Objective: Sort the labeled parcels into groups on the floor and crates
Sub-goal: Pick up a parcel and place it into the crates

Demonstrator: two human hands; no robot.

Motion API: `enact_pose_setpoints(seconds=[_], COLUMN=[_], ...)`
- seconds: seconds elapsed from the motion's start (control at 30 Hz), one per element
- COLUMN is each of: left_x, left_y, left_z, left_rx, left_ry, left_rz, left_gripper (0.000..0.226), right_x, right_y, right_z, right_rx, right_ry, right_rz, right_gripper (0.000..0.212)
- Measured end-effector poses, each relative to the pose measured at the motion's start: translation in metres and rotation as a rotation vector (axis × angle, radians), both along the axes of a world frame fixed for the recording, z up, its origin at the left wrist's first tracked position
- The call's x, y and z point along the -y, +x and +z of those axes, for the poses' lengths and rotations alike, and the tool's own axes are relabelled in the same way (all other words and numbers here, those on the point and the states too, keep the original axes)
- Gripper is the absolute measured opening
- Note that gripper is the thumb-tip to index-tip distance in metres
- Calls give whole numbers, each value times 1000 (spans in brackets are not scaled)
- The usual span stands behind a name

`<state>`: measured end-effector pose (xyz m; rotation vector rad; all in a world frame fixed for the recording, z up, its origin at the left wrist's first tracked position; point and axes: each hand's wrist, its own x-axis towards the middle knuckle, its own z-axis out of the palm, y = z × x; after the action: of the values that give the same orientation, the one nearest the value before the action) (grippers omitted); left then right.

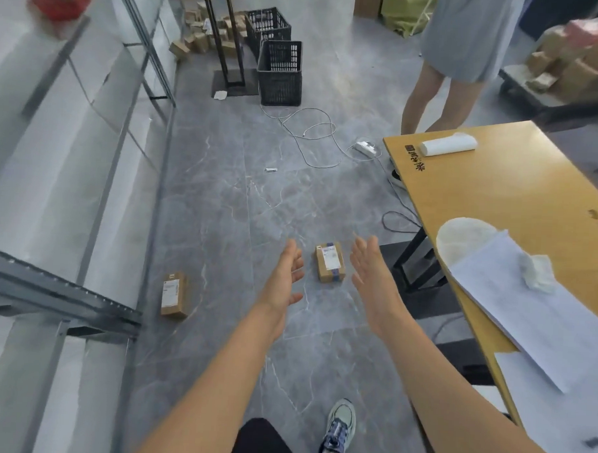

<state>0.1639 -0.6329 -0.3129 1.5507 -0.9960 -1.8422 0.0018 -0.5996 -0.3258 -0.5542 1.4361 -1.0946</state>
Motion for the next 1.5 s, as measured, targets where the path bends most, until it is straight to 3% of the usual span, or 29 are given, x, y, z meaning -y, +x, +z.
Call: enact_pose_setpoints(seconds=[0.3, 0.47, 0.57, 0.8, 0.97, 1.07, 1.27, 1.5], left_x=[114, 199, 246, 321, 357, 367, 378, 375], left_y=[-43, -57, -64, -80, -96, -107, -137, -159], left_z=[-67, -127, -159, -236, -330, -403, -545, -666], left_rx=[21, 35, 62, 100, 157, 181, 226, 260], left_ry=[124, 222, 283, 393, 456, 492, 601, 618], left_rz=[2, -16, -48, -115, -100, -89, -55, -119], left_gripper=[73, 71, 72, 70, 68, 68, 71, 67], right_x=[103, 179, 219, 290, 345, 365, 383, 391], right_y=[-59, -78, -88, -116, -134, -144, -169, -177], right_z=[-71, -116, -143, -219, -325, -405, -549, -652], right_rx=[-15, -69, -107, -104, -82, -79, -126, -145], right_ry=[135, 243, 348, 479, 546, 608, 678, 734], right_rz=[22, 23, 26, 19, 56, 83, 152, 140], right_gripper=[72, 111, 120, 97, 112, 94, 83, 79])
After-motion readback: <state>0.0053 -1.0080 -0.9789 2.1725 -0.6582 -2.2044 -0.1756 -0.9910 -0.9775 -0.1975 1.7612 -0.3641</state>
